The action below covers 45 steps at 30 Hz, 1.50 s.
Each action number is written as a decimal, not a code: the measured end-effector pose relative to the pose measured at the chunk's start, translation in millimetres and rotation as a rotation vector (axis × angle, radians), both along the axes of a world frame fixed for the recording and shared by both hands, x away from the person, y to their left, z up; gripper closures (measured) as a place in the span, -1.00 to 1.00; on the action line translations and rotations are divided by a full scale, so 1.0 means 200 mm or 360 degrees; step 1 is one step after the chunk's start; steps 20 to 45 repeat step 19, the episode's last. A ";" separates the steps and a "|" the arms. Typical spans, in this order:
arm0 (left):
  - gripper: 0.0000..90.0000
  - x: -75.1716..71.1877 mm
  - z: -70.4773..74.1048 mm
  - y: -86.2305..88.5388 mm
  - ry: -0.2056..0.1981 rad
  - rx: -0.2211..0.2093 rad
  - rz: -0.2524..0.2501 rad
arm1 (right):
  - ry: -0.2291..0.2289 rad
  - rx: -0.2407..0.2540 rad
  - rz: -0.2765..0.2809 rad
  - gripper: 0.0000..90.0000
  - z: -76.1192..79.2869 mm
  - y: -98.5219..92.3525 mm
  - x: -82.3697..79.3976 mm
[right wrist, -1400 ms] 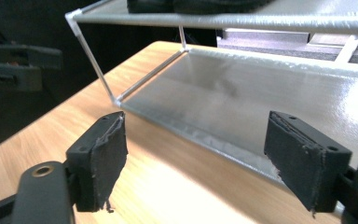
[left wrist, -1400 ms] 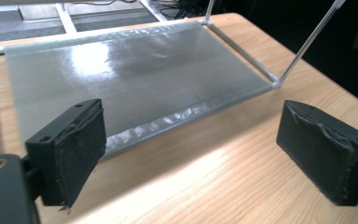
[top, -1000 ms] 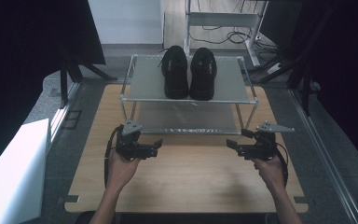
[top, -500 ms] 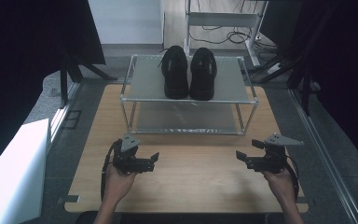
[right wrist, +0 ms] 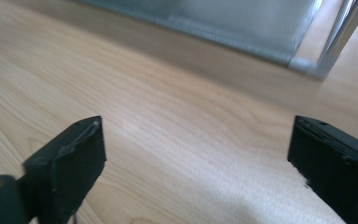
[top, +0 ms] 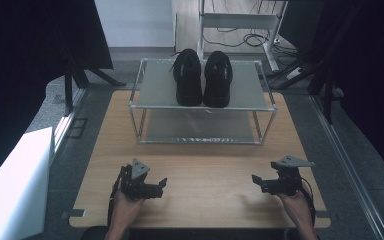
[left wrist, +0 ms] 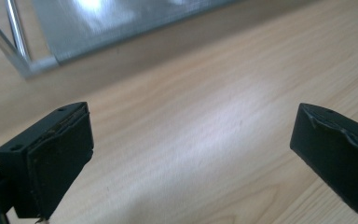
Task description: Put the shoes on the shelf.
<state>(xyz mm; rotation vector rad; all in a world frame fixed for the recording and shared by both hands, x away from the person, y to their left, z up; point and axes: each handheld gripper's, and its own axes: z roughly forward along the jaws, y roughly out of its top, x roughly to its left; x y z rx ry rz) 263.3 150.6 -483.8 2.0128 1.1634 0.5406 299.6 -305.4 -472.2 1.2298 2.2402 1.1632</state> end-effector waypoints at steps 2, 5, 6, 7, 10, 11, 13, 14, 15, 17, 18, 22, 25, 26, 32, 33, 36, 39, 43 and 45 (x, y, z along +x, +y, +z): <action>-1.00 0.00 -0.03 -0.01 0.0029 0.0024 -0.0005 | 0.0009 -0.0036 -0.0003 -0.95 -0.03 0.01 0.00; -1.00 0.00 -0.08 -0.02 0.0075 0.0074 -0.0025 | 0.0047 -0.0076 0.0005 -1.00 -0.08 0.02 0.00; -1.00 0.00 -0.09 -0.03 0.0086 0.0085 -0.0029 | 0.0056 -0.0098 0.0006 -1.00 -0.10 0.02 0.00; -1.00 0.00 -0.11 -0.03 0.0103 0.0095 -0.0031 | 0.0067 -0.0113 0.0010 -1.00 -0.11 0.02 0.00; -1.00 0.00 -0.14 -0.05 0.0150 0.0126 -0.0043 | 0.0107 -0.0156 0.0027 -1.00 -0.15 0.03 -0.01; -1.00 0.00 -0.15 -0.06 0.0166 0.0140 -0.0050 | 0.0114 -0.0176 0.0032 -1.00 -0.16 0.03 -0.01; -1.00 0.00 -0.16 -0.07 0.0177 0.0159 -0.0055 | 0.0142 -0.0206 0.0042 -1.00 -0.18 0.04 -0.01; -1.00 0.00 -0.17 -0.08 0.0180 0.0165 -0.0054 | 0.0153 -0.0212 0.0046 -1.00 -0.19 0.04 -0.01; -1.00 0.00 -0.17 -0.09 0.0186 0.0182 -0.0059 | 0.0163 -0.0220 0.0046 -1.00 -0.19 0.04 0.00; -1.00 0.01 -0.17 -0.09 0.0183 0.0178 -0.0059 | 0.0192 -0.0250 0.0052 -1.00 -0.21 0.05 0.00; -1.00 0.01 -0.17 -0.10 0.0180 0.0182 -0.0059 | 0.0178 -0.0266 0.0053 -1.00 -0.22 0.05 0.00; -1.00 0.01 -0.17 -0.10 0.0174 0.0190 -0.0058 | 0.0170 -0.0279 0.0053 -1.00 -0.22 0.06 0.00; -1.00 0.01 -0.17 -0.10 0.0174 0.0190 -0.0058 | 0.0170 -0.0279 0.0053 -1.00 -0.22 0.06 0.00; -1.00 0.01 -0.17 -0.10 0.0174 0.0190 -0.0058 | 0.0170 -0.0279 0.0053 -1.00 -0.22 0.06 0.00; -1.00 0.01 -0.17 -0.10 0.0174 0.0190 -0.0058 | 0.0170 -0.0279 0.0053 -1.00 -0.22 0.06 0.00; -1.00 0.01 -0.17 -0.10 0.0174 0.0190 -0.0058 | 0.0170 -0.0279 0.0053 -1.00 -0.22 0.06 0.00; -1.00 0.01 -0.17 -0.10 0.0174 0.0190 -0.0058 | 0.0170 -0.0279 0.0053 -1.00 -0.22 0.06 0.00; -1.00 0.01 -0.17 -0.10 0.0174 0.0190 -0.0058 | 0.0170 -0.0279 0.0053 -1.00 -0.22 0.06 0.00; -1.00 0.01 -0.17 -0.10 0.0174 0.0190 -0.0058 | 0.0170 -0.0279 0.0053 -1.00 -0.22 0.06 0.00; -1.00 0.01 -0.17 -0.10 0.0174 0.0190 -0.0058 | 0.0170 -0.0279 0.0053 -1.00 -0.22 0.06 0.00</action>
